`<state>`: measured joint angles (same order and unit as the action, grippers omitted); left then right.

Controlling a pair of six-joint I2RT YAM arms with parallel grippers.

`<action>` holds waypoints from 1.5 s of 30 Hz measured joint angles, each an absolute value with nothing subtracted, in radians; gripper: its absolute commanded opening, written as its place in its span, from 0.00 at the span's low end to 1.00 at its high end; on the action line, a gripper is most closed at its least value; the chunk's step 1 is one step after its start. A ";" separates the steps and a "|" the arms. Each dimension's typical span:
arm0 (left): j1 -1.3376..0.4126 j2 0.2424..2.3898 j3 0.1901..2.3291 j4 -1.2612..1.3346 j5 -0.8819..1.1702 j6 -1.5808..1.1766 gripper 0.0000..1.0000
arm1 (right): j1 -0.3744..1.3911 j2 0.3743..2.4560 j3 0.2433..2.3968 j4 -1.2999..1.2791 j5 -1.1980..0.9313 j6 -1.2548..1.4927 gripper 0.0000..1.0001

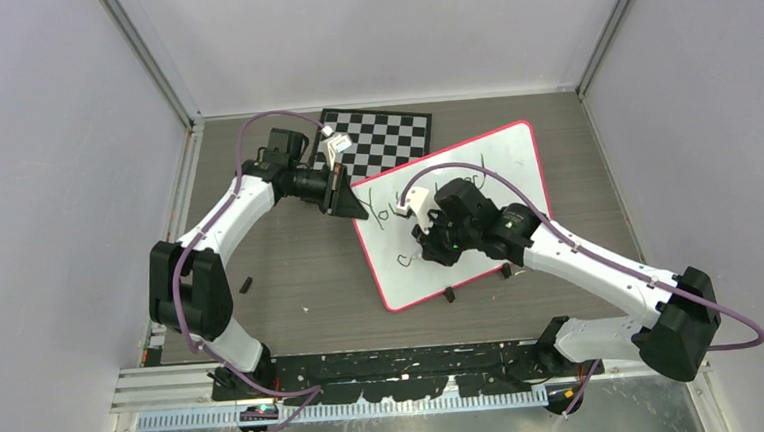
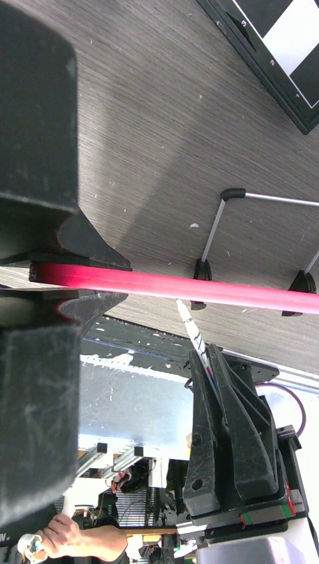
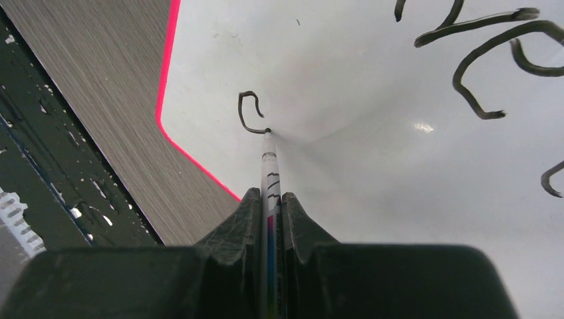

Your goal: Write a sentence on the whiteboard

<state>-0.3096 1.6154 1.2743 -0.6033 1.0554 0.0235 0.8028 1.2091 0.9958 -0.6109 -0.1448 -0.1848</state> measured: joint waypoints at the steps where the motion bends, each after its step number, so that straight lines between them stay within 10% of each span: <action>1: -0.310 1.615 1.275 -0.603 1.056 0.023 0.00 | 0.802 1.209 0.998 -0.611 -0.143 -0.185 0.00; 45: -0.310 1.619 1.280 -0.611 1.058 0.029 0.00 | 0.768 1.174 1.072 -0.657 -0.107 -0.199 0.00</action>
<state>-0.3096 1.6192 1.2797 -0.6109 1.0584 0.0288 0.7677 1.1736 1.0718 -0.6575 -0.1074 -0.1989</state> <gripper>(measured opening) 0.116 0.163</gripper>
